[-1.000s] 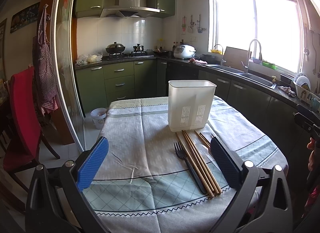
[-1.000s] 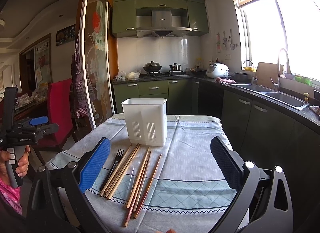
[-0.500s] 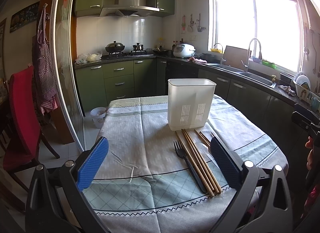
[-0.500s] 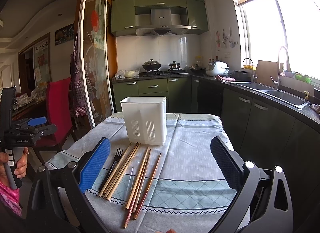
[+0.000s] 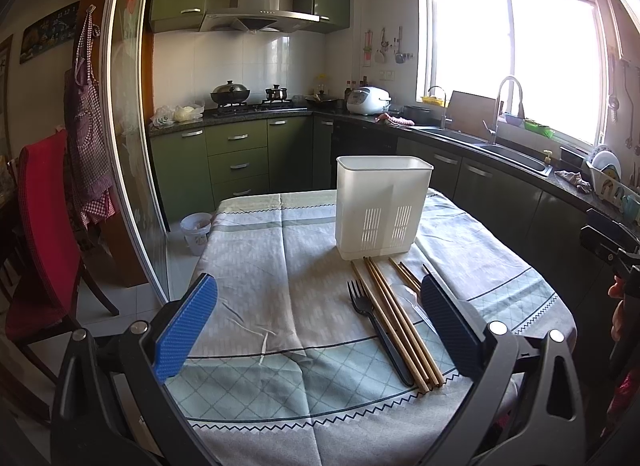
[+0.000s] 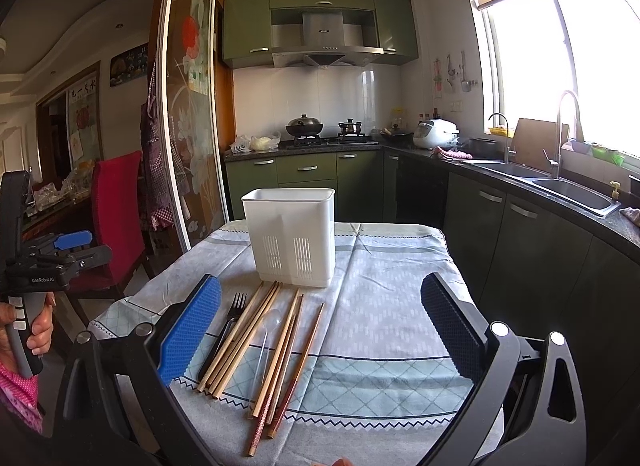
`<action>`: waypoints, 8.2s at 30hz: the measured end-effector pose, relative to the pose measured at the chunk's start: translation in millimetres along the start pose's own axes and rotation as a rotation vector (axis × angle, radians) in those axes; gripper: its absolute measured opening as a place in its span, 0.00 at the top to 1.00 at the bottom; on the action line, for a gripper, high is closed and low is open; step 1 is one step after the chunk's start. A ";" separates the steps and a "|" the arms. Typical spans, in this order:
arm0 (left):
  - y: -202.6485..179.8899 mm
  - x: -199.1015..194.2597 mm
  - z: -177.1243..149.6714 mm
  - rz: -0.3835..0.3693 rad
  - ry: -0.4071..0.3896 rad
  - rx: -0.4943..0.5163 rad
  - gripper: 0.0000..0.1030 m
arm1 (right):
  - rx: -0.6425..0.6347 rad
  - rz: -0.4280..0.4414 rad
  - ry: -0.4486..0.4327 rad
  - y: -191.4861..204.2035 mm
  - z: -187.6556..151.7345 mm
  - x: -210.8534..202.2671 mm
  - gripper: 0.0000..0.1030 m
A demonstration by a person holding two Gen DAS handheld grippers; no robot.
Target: Organize utensils
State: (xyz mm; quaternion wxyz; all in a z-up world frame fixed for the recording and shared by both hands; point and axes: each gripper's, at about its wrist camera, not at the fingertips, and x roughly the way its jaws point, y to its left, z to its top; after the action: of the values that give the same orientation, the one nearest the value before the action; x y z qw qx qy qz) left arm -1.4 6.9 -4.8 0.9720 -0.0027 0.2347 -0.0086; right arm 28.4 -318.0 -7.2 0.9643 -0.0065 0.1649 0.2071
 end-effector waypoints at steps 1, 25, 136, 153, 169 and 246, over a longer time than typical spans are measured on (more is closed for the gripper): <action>-0.1 0.0 -0.6 0.000 0.000 0.000 0.06 | 0.000 0.000 0.001 0.2 -0.2 0.3 0.04; -5.9 27.8 3.3 0.000 0.094 -0.018 0.06 | 0.020 -0.002 0.016 -4.5 -5.6 6.5 0.04; 25.9 94.2 37.7 0.032 0.313 -0.130 0.91 | -0.122 0.074 1.042 92.3 -58.8 294.3 0.89; 8.3 102.8 93.0 -0.033 0.167 -0.134 0.91 | 0.120 0.230 0.629 61.2 17.7 225.0 0.91; -35.4 174.4 184.1 -0.116 -0.146 -0.126 0.91 | 0.135 0.198 0.313 15.8 80.7 159.0 0.91; -56.3 246.0 7.0 -0.004 0.631 -0.015 0.65 | 0.169 -0.044 0.220 -48.2 44.8 190.1 0.80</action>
State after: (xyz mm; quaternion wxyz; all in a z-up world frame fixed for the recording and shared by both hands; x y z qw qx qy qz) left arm 219.7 -53.7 -110.3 0.8513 -0.0074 0.5246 -0.0090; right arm 225.4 -282.9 -28.5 0.9417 0.0486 0.2865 0.1695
